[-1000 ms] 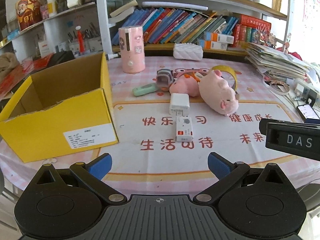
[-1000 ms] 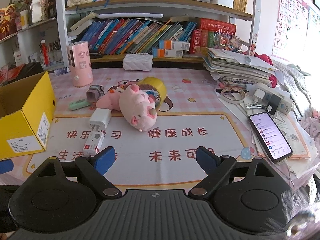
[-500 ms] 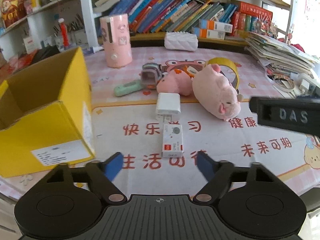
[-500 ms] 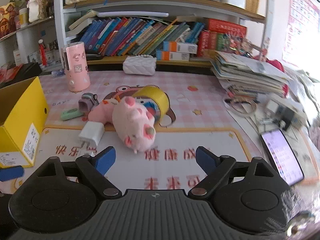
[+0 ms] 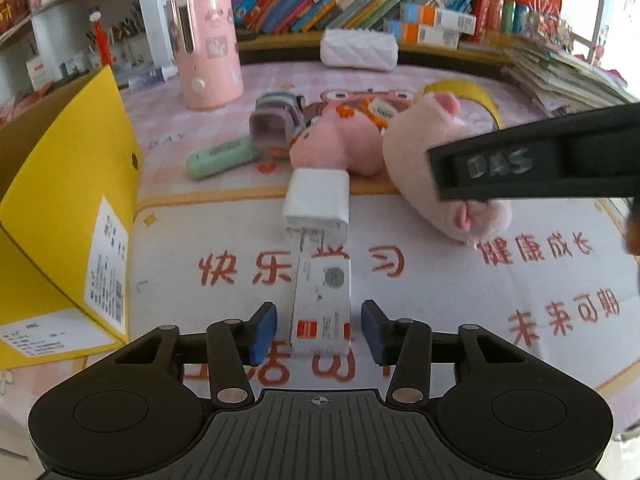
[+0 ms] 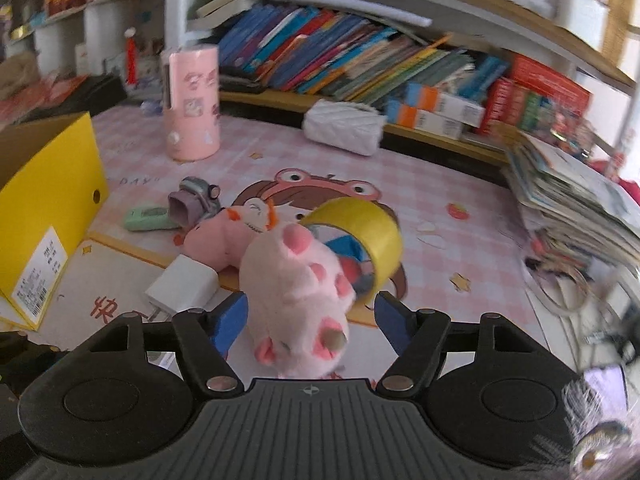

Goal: Organize objects
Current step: 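Grasp the white card box with the left tool while the right tool grasps the pink plush pig, then carry the white box and pink pig with both tools over the yellow box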

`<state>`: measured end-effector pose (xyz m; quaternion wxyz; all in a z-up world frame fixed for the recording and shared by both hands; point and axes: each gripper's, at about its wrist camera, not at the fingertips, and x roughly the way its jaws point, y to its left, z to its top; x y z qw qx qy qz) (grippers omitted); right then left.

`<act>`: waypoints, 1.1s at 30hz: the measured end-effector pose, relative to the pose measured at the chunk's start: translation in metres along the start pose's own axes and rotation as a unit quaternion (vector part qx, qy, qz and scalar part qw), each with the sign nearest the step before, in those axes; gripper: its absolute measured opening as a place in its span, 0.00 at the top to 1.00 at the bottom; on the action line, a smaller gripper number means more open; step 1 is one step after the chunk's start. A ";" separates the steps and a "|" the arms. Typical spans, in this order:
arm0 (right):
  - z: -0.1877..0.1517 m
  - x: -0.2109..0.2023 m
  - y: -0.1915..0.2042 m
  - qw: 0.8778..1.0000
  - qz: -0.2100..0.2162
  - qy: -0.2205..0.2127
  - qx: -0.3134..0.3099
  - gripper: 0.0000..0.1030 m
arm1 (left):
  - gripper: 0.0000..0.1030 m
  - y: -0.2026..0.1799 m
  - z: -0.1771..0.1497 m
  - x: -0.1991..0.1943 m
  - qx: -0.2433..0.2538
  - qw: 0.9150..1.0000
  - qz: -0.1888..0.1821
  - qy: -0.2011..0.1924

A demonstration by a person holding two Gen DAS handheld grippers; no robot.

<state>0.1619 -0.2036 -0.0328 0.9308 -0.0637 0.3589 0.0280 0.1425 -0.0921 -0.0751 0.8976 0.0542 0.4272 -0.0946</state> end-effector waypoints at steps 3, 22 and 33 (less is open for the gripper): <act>0.004 0.018 0.001 1.000 0.005 0.018 -0.013 0.34 | 0.60 -0.002 0.002 0.002 0.001 1.000 -0.002 -0.003; -0.008 -0.005 -0.010 0.998 0.048 0.029 0.041 0.54 | 0.73 0.031 -0.009 -0.044 -0.063 0.996 -0.055 -0.017; -0.039 -0.066 0.017 0.992 0.043 0.033 0.115 0.54 | 0.73 0.066 -0.034 -0.083 -0.092 0.994 -0.053 -0.034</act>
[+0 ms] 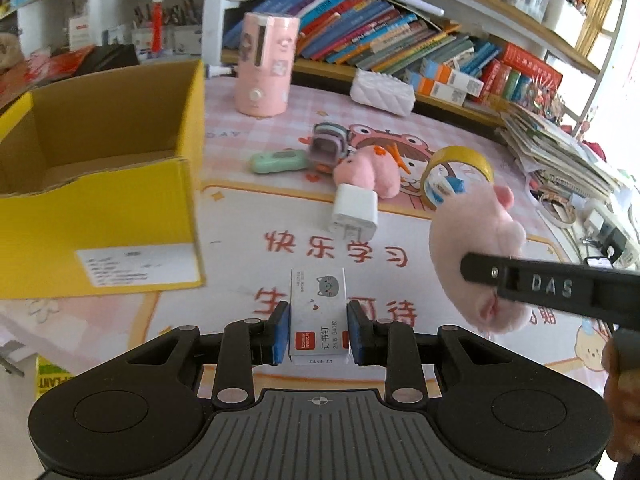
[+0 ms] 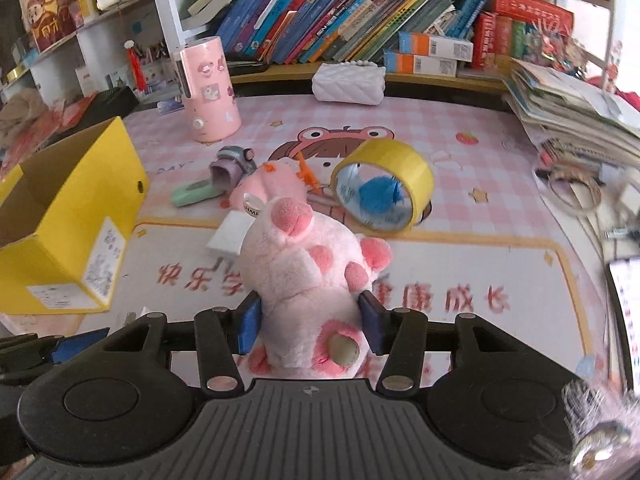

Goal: Organize objects
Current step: 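Carry the white box and pink pig with both tools over the yellow box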

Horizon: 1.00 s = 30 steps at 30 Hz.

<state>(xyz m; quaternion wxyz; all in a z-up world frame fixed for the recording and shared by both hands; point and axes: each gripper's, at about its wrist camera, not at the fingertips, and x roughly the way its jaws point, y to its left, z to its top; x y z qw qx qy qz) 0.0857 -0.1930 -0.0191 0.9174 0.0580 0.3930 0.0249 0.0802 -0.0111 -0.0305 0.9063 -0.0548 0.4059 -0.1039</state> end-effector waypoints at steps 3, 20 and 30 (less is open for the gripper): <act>-0.013 -0.009 0.014 1.000 0.000 0.000 0.001 0.54 | 0.73 0.012 -0.006 -0.014 -0.009 1.000 0.007 -0.006; -0.062 -0.035 0.115 0.994 0.081 0.031 -0.073 0.53 | 0.73 0.094 -0.050 -0.086 -0.088 0.992 0.085 -0.042; -0.068 -0.036 0.153 0.987 0.117 0.039 -0.100 0.53 | 0.73 0.121 -0.062 -0.115 -0.116 0.983 0.122 -0.068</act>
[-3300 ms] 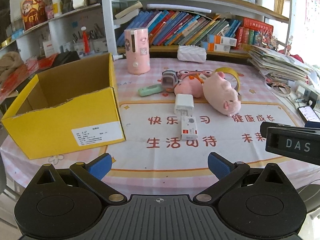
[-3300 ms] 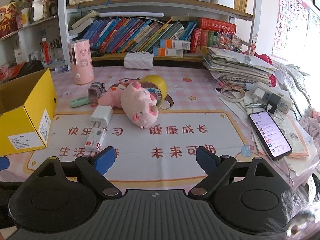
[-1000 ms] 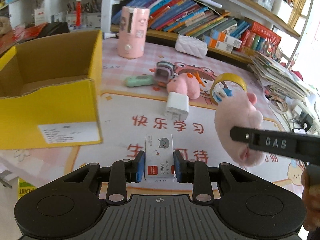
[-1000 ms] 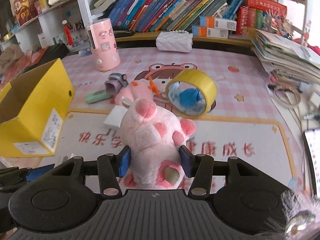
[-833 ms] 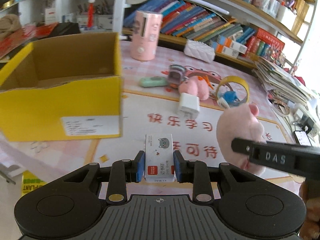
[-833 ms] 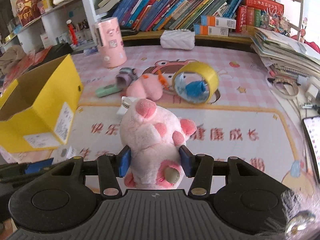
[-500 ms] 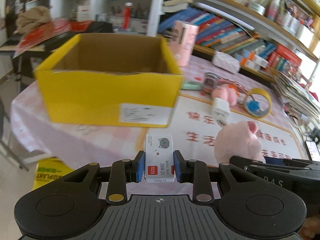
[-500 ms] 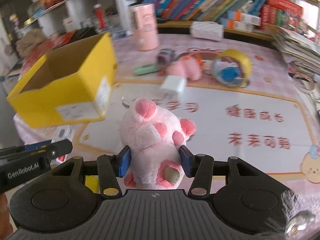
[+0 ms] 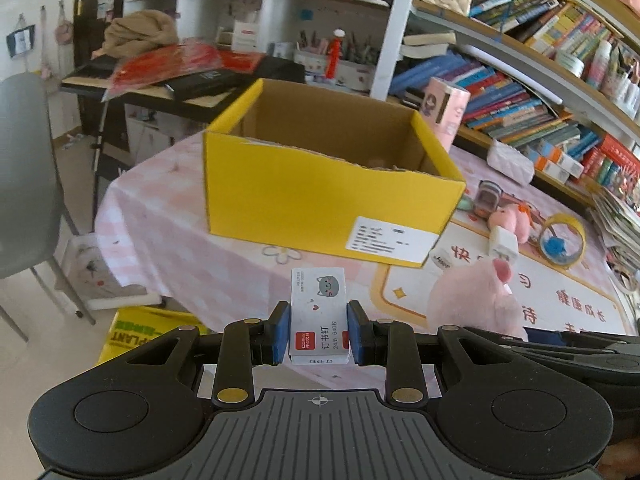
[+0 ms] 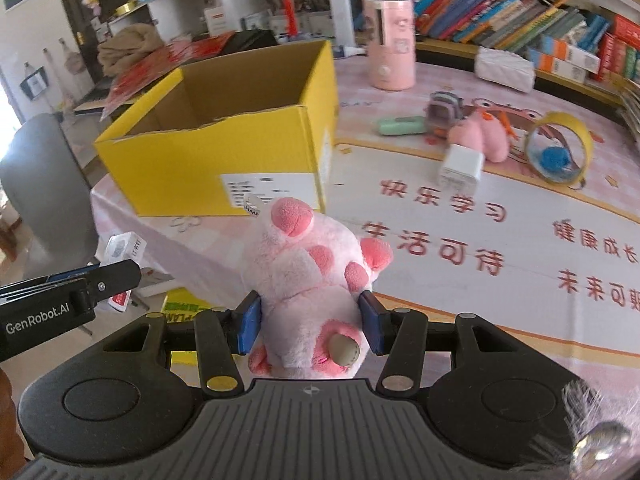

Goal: Organize objects
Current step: 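Carry the white box and pink pig with both tools over the yellow box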

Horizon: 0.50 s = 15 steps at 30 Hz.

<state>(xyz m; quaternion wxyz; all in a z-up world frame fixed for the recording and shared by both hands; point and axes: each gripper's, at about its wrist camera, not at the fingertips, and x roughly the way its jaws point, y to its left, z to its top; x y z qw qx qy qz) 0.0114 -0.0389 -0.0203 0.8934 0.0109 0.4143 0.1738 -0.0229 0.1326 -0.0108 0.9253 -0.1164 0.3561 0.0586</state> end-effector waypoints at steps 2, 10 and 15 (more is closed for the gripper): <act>0.000 0.001 0.005 1.000 0.004 0.000 -0.005 0.53 | 0.73 0.003 0.001 -0.003 -0.002 1.000 0.003 -0.005; 0.004 -0.001 0.018 1.000 0.009 -0.005 -0.018 0.53 | 0.73 0.013 0.006 -0.008 -0.004 1.000 0.004 -0.021; 0.007 -0.003 0.024 1.000 0.009 -0.012 -0.025 0.53 | 0.73 0.015 0.009 -0.009 -0.003 1.000 0.002 -0.030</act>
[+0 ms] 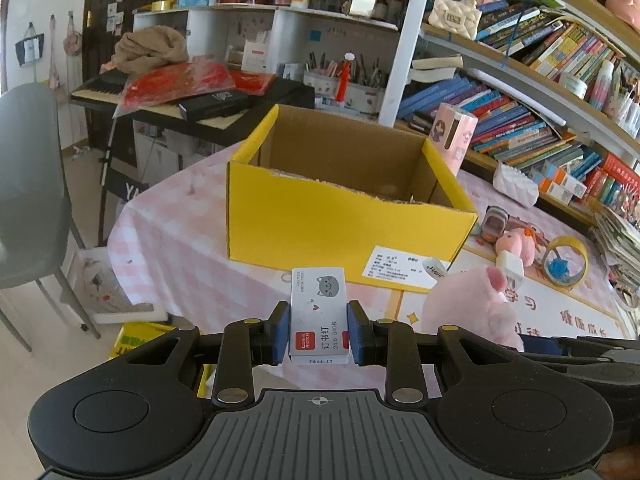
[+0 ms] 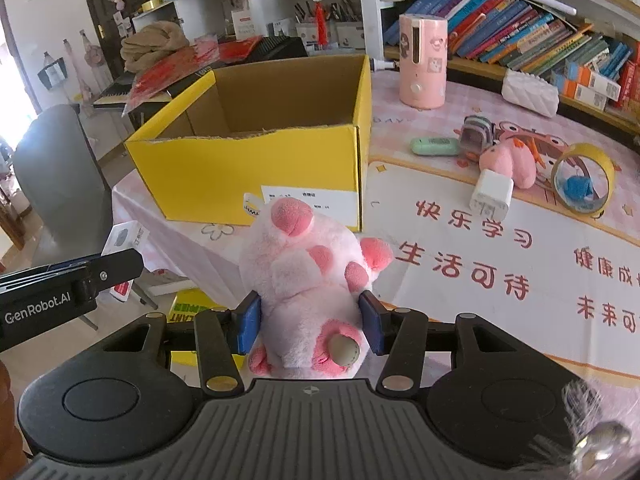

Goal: Organize objects
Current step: 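Carry the white box and pink pig with both tools over the yellow box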

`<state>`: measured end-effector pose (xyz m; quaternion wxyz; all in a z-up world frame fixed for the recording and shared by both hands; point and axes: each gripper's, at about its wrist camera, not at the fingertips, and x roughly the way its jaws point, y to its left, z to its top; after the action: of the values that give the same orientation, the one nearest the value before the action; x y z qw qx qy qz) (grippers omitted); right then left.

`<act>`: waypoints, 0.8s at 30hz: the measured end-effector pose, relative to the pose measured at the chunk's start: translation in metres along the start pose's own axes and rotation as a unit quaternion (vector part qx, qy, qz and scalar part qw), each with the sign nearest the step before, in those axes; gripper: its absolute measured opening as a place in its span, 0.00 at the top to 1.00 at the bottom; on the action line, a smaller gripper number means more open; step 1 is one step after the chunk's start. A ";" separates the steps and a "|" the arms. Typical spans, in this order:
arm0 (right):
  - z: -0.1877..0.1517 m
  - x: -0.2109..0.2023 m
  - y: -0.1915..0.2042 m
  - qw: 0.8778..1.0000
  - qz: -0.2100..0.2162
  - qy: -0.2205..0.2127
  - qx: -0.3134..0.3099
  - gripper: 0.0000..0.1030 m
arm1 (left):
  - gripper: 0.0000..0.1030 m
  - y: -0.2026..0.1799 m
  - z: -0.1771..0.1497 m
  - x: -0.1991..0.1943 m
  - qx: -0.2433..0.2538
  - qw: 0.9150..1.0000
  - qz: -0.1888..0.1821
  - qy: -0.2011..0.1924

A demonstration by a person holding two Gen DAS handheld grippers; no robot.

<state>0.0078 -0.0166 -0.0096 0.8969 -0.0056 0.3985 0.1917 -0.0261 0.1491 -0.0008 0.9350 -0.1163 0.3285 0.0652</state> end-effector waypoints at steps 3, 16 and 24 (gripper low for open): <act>0.003 0.000 0.002 1.000 0.000 -0.002 -0.003 0.53 | 0.73 0.002 0.002 0.000 -0.001 1.000 0.000 -0.003; 0.007 -0.003 0.010 1.000 0.000 -0.013 -0.013 0.53 | 0.73 0.003 0.008 -0.004 0.002 1.000 -0.005 -0.015; 0.016 -0.012 0.011 0.999 0.003 -0.036 -0.019 0.53 | 0.73 0.001 0.022 -0.011 0.014 0.999 -0.008 -0.040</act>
<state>0.0085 -0.0074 0.0116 0.9098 -0.0144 0.3623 0.2019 -0.0220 0.1553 0.0226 0.9494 -0.1032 0.2909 0.0576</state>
